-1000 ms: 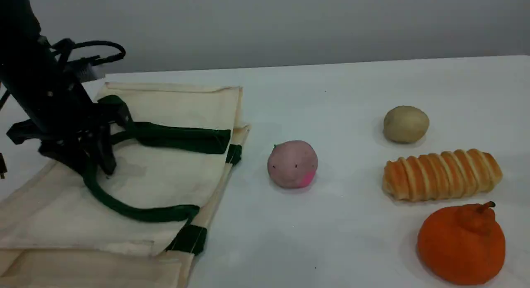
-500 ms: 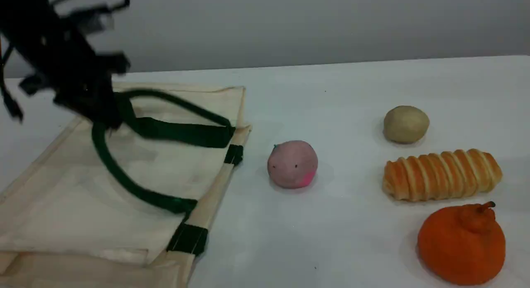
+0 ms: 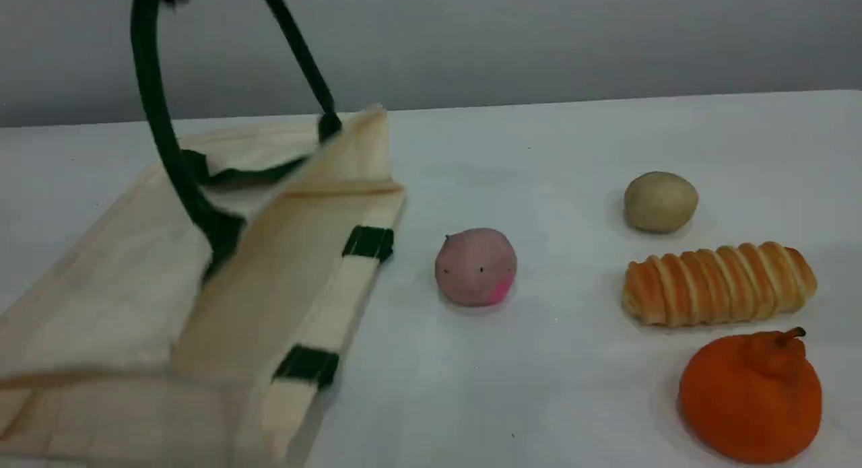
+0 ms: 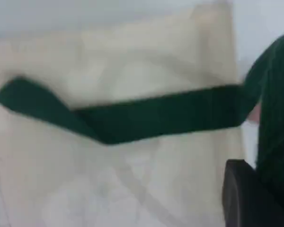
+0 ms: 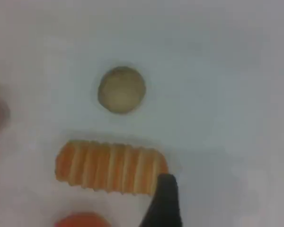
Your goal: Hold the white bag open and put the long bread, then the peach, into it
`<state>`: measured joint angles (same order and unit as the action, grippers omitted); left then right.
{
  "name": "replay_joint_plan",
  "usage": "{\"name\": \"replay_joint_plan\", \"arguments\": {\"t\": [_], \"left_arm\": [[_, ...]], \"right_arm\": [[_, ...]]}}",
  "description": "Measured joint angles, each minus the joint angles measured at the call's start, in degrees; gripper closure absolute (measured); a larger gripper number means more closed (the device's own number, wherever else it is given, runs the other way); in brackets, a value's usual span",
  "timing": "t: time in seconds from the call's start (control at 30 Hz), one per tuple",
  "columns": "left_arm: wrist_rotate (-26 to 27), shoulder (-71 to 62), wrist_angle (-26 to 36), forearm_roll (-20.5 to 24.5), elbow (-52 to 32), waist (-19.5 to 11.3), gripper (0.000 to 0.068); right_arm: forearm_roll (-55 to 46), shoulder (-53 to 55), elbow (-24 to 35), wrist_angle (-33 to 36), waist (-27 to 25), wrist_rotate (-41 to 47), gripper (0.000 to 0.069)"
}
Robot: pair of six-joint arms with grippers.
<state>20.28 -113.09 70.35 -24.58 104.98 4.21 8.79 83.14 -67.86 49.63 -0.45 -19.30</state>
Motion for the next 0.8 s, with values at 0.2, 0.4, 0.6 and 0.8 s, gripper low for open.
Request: {"name": "replay_joint_plan", "arguments": {"t": [0.2, 0.4, 0.6, 0.8], "left_arm": [[-0.1, 3.5, -0.1, -1.0, 4.8, 0.0, 0.0601], [-0.1, 7.5, -0.1, -1.3, 5.0, 0.0, 0.0601], [-0.1, 10.0, -0.1, -3.5, 5.0, 0.0, 0.0601], [-0.1, 10.0, -0.3, -4.1, 5.0, 0.0, 0.0601]], "right_arm": [[2.8, 6.8, 0.0, 0.0, 0.0, 0.1, 0.0113], [7.1, 14.1, 0.0, -1.1, 0.0, -2.7, 0.0113], [8.0, 21.1, 0.0, -1.4, 0.9, -6.9, 0.0113], [7.9, 26.0, 0.0, -2.8, 5.9, -13.6, 0.0113]]}}
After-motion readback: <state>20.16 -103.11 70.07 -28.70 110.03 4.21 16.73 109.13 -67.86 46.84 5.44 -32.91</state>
